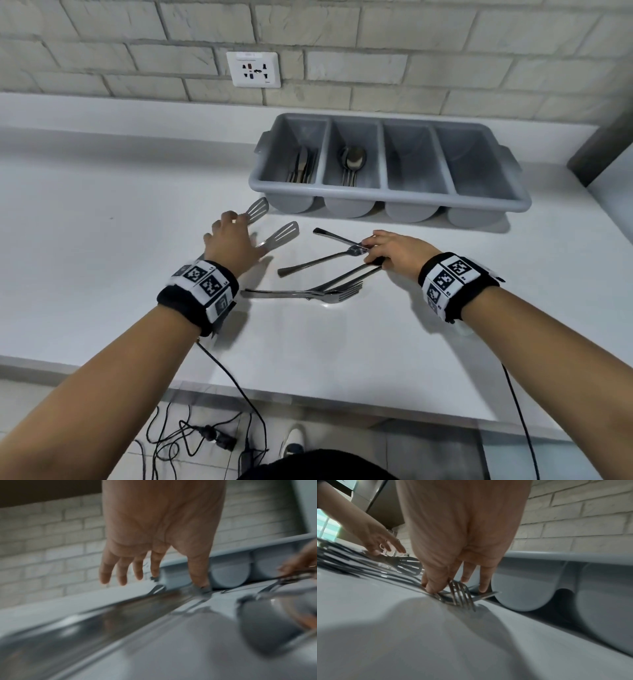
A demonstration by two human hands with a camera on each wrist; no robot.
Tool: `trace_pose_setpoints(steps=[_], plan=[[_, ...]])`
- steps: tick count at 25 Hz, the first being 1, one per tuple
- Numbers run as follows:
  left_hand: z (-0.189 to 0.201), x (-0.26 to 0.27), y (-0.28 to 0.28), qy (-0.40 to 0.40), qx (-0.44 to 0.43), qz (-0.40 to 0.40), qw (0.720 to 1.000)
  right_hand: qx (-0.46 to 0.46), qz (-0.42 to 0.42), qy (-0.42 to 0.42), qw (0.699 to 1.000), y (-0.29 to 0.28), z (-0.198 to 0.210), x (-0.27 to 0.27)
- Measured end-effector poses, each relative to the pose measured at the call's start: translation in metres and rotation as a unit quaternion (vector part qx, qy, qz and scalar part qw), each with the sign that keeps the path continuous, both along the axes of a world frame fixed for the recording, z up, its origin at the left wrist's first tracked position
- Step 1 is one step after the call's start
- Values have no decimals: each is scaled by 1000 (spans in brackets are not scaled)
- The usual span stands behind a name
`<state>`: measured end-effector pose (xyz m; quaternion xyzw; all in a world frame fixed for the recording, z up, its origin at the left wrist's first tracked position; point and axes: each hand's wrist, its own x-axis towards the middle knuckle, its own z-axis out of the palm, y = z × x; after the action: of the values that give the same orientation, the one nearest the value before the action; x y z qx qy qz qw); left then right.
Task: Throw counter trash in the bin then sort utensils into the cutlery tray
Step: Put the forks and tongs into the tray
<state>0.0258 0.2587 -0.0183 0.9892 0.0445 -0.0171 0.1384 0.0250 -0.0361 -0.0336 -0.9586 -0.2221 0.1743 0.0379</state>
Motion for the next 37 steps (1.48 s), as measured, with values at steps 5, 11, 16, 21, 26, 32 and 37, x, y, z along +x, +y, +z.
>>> trace_pose_setpoints(steps=[5, 11, 16, 21, 26, 32, 37], plan=[[-7, -30, -56, 189, 0, -191, 963, 71, -136, -63, 986, -13, 2, -15], [-8, -27, -73, 189, 63, -241, 950, 36, -219, -41, 974, -15, 5, -18], [5, -16, -77, 131, 9, -225, 966, 58, -254, -53, 964, -23, 4, -22], [4, -5, -104, 101, -37, -180, 978, 54, -314, -39, 947, -29, 3, -38], [-13, 2, -120, 124, 33, -165, 978, 62, -356, -43, 931, -37, -11, -40], [-15, 10, -118, 162, 49, -188, 968, 210, -385, -181, 880, -52, 7, -40], [-6, 13, -110, 137, -6, -179, 974, 379, -406, -285, 781, -73, 19, -52]])
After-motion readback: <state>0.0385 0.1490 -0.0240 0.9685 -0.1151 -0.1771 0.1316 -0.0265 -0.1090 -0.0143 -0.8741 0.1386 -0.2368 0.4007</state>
